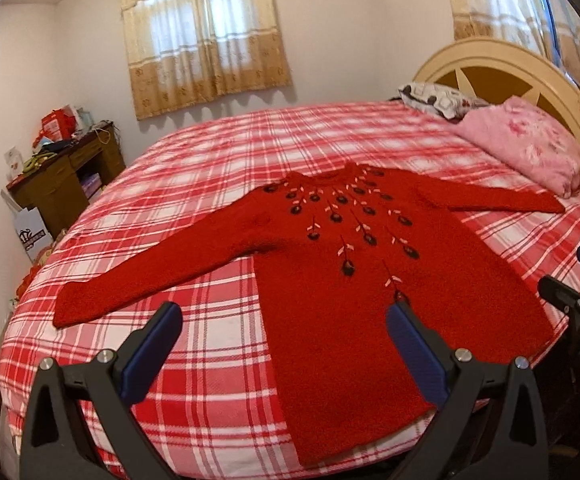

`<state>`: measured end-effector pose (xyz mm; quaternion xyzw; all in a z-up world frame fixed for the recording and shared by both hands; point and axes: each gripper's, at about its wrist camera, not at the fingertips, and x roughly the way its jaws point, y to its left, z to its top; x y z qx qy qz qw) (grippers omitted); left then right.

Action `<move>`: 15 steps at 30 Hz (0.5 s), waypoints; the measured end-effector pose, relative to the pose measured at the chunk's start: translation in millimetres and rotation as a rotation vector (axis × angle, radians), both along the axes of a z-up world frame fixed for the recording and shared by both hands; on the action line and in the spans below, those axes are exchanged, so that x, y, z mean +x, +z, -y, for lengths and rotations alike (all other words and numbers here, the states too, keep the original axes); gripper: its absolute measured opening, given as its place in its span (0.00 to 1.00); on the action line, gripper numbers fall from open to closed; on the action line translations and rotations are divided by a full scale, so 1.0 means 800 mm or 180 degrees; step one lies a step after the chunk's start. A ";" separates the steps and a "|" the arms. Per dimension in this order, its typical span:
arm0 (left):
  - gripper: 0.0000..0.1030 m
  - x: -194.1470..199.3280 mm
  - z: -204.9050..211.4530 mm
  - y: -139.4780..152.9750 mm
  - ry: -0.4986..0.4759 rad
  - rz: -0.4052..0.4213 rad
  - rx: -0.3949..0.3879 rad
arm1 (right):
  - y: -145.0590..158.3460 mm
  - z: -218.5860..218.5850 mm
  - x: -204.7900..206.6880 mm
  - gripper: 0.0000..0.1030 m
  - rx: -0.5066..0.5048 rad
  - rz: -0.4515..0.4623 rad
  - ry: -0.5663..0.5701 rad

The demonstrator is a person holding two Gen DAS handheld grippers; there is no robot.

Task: Fold small clothes
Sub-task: 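Move the right gripper to the sweater sleeve cuff and grasp it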

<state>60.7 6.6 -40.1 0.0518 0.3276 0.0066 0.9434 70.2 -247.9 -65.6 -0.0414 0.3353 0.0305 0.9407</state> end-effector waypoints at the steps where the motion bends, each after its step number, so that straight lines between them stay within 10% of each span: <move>1: 1.00 0.006 -0.001 -0.003 -0.0030 -0.0017 -0.0014 | -0.006 0.008 0.011 0.99 -0.0003 -0.0028 -0.0034; 15: 1.00 0.111 -0.002 -0.036 0.0035 -0.0117 0.0138 | -0.040 0.118 0.123 0.99 0.0248 -0.0295 -0.0570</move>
